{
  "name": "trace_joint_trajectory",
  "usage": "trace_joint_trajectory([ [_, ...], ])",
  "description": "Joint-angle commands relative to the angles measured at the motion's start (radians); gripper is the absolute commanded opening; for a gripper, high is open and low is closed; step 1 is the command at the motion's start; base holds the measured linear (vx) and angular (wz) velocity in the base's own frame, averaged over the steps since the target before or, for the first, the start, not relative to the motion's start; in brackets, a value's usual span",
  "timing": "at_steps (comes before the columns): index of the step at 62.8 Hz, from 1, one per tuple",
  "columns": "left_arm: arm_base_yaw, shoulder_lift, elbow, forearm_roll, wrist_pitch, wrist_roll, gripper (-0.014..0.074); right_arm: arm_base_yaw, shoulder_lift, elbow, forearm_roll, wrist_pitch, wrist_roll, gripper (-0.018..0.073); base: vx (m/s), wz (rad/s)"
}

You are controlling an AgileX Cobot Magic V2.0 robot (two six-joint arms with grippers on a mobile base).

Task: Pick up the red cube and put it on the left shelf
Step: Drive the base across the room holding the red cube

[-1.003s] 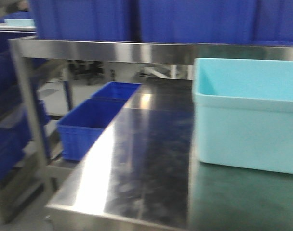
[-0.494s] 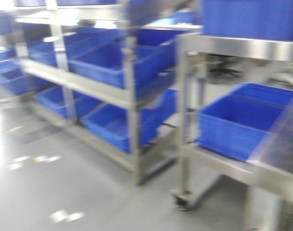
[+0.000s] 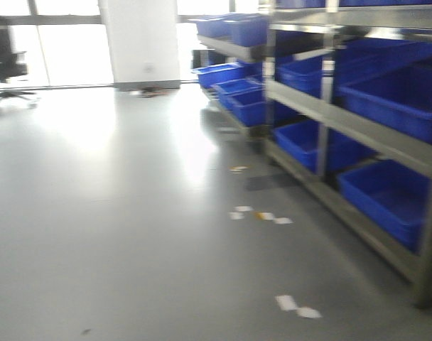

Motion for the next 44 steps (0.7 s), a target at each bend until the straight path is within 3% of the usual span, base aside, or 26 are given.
trace_joint_trajectory([
  [1, -0.002, -0.013, 0.024, -0.007, -0.078, -0.006, 0.0090, -0.005, 0.008, -0.026, -0.015, -0.091, -0.011, 0.0151, 0.02, 1.21],
  [16, -0.002, -0.013, 0.024, -0.007, -0.078, -0.006, 0.0090, -0.002, 0.009, -0.026, -0.015, -0.091, -0.011, 0.0151, 0.10, 0.80],
  [44, -0.002, -0.013, 0.024, -0.007, -0.078, -0.006, 0.0090, -0.002, 0.009, -0.026, -0.015, -0.089, -0.011, 0.0151, 0.32, 0.27],
])
